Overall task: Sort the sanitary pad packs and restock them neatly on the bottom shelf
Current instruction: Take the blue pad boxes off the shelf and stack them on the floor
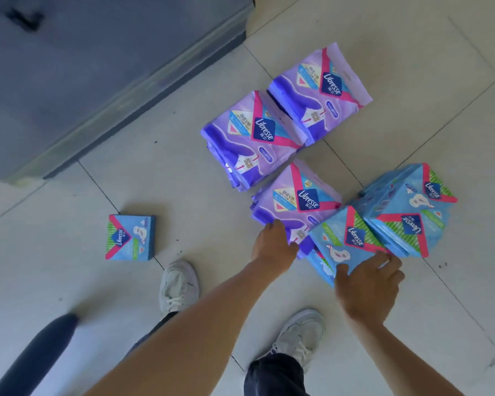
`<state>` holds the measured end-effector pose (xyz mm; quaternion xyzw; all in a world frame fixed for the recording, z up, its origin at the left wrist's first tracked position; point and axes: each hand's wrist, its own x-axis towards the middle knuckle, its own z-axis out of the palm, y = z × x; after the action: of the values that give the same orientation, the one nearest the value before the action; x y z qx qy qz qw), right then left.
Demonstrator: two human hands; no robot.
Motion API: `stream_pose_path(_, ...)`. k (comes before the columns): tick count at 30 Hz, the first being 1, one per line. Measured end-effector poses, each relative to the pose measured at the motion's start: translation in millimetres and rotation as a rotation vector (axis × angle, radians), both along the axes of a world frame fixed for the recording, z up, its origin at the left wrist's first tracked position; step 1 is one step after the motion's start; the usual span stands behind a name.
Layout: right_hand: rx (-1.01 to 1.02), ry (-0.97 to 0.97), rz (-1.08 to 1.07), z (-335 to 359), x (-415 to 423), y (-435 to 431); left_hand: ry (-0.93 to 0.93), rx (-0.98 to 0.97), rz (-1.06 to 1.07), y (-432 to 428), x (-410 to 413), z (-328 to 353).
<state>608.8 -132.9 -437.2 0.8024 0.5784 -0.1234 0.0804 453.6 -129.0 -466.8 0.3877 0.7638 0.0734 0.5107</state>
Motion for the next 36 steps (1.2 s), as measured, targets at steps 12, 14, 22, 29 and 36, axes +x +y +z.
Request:
stream_pose_path(12, -0.241, 0.339, 0.684, -29, -109, -31, 0.124, -0.197, 0.429, -94, -161, -51)
stream_pose_path(14, -0.501, 0.403, 0.814, -45, -154, -50, 0.221, -0.239, 0.475, -112, -188, -65)
stream_pose_path(22, -0.401, 0.641, 0.835, -144, -350, -101, 0.258, -0.421, 1.326, -178, -268, -141)
stream_pose_path(29, -0.413, 0.554, 0.952, -186, -381, -104, 0.056, -0.221, 1.548, -191, -286, -173)
stream_pose_path(36, -0.405, 0.769, 0.333, -109, -287, -86, 0.111, 0.023, 1.194, -140, -239, -85)
